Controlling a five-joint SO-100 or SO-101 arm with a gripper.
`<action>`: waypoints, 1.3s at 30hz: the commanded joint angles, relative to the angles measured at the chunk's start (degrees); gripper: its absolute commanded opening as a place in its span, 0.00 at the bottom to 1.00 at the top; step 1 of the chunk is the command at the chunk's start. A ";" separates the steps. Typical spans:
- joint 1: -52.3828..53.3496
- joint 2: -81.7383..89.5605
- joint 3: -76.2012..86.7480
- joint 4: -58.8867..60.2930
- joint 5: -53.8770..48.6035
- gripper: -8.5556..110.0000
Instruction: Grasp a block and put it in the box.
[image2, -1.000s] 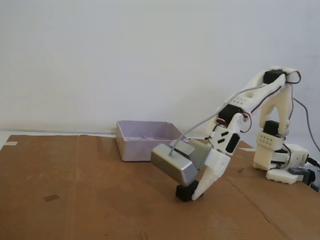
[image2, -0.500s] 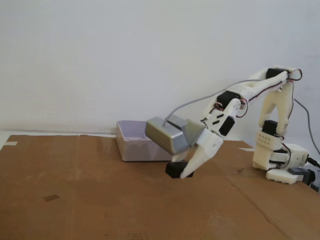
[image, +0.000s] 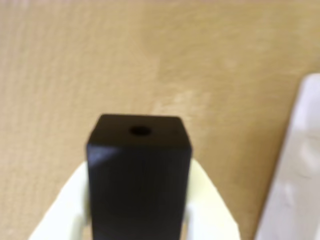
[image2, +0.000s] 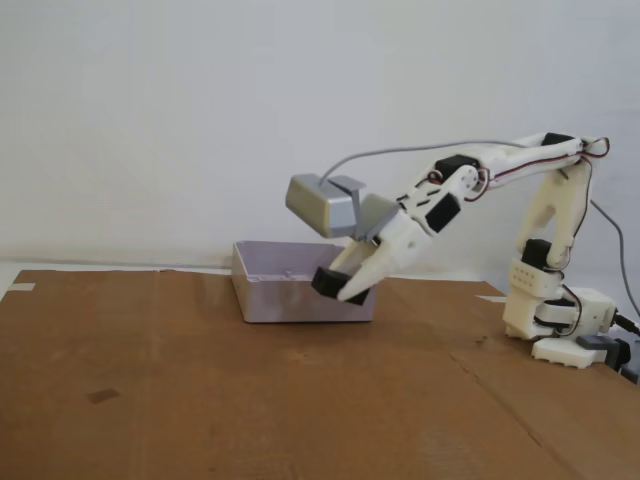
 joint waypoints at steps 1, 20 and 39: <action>3.34 9.23 -1.14 -0.18 -0.79 0.07; 20.83 10.72 -1.85 -0.62 -0.79 0.07; 33.05 4.13 -6.94 -0.53 -0.79 0.07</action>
